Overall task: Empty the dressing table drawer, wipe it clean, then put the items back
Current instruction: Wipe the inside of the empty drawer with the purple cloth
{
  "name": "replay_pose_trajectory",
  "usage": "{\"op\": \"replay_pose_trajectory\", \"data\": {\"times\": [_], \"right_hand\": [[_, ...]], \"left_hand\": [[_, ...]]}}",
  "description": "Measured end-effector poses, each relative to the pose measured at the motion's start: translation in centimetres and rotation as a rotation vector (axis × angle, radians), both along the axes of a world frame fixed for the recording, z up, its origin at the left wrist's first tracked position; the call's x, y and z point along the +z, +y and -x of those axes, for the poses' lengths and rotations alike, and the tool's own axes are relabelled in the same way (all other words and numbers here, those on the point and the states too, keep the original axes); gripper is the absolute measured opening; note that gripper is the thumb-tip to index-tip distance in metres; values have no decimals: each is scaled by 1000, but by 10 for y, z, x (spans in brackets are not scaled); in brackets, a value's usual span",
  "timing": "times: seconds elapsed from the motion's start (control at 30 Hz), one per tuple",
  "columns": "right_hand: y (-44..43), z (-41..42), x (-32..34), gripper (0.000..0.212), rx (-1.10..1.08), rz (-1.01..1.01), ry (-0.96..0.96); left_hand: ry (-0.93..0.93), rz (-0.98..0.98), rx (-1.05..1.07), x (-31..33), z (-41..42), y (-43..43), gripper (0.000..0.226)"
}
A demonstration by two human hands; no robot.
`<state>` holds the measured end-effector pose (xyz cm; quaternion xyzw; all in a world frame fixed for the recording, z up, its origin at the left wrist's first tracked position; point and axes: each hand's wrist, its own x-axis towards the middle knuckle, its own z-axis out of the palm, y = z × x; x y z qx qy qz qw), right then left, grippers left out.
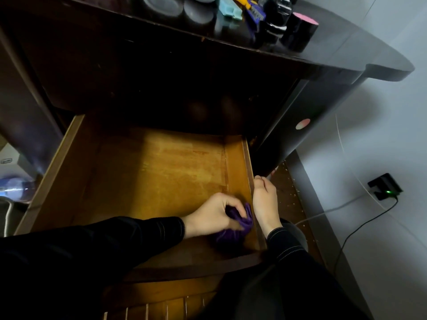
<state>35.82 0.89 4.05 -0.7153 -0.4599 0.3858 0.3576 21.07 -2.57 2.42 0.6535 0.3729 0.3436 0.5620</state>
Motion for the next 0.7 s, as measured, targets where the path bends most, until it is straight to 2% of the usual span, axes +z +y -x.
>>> {"op": "replay_pose_trajectory", "data": {"times": [0.1,0.23,0.4,0.53,0.63,0.7], "right_hand": [[0,0,1,39,-5,-1,-1],[-1,1,2,38,-20,-6,28],[-1,1,3,37,-17,-15,18],[-1,1,3,35,-12,-9,13],[-2,1,3,37,-7,3,10],[-2,1,4,37,-5,4,10]], "left_hand": [[-34,0,41,3,1,3,18],[-8,-50,-180,0,-3,-18,19],[8,-88,-263,4,1,-18,21],[80,-175,-150,3,-2,-21,14],[82,-99,-5,3,-2,-14,14],[30,-47,-92,5,-2,-14,15]]}}
